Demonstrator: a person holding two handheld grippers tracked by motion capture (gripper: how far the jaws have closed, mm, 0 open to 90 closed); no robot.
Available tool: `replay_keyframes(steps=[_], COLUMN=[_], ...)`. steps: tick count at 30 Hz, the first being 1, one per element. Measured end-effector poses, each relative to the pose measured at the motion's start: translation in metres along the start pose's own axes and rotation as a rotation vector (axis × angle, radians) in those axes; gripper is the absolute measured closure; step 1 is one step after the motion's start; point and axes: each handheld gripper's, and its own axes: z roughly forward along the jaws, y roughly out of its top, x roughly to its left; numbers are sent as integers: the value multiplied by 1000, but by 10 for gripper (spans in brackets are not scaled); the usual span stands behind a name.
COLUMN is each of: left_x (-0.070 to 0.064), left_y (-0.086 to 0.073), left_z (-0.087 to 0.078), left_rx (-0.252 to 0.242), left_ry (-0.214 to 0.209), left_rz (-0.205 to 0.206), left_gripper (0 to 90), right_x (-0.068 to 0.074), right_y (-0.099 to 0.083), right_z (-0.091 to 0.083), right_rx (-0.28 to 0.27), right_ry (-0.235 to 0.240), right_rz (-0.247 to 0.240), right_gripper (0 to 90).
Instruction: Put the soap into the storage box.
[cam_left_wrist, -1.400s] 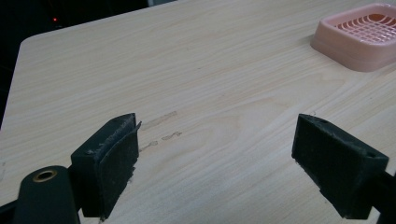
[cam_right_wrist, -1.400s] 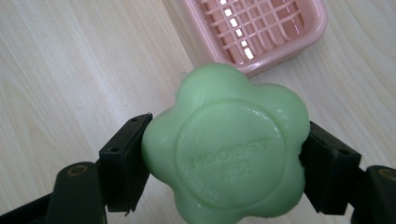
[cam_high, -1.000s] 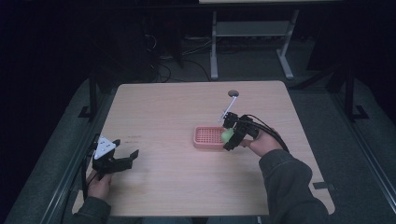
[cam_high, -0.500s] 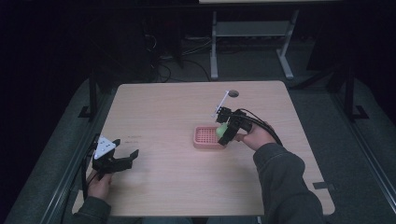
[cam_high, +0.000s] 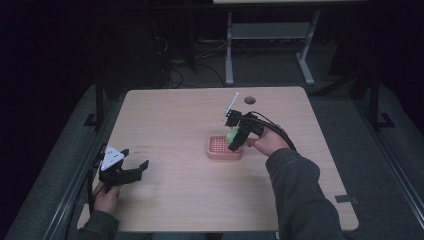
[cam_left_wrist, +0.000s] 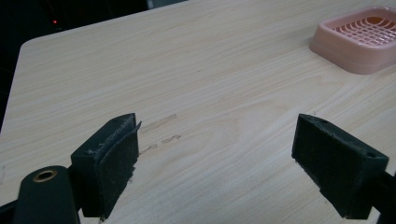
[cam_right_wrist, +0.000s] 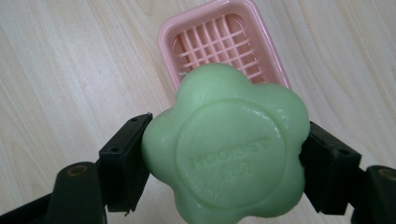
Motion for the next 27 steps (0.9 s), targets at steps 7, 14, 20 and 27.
replay_keyframes(steps=[7,14,20,27], left_x=[0,0,0,0], left_y=[0,0,0,0], left_z=[0,0,1,1], left_rx=[-2,0,1,-1], left_ry=[-1,-1,0,-1], left_rz=[-1,-1,-1,-1], left_gripper=[143,143,143,143], right_x=[1,-2,-6,-9], right_y=[8,11,11,12], right_z=[8,16,22,27], right_rx=[2,5,4,1], right_ry=[3,5,13,16], right_rz=[-7,1,20,39], right_gripper=[256,256,256,255])
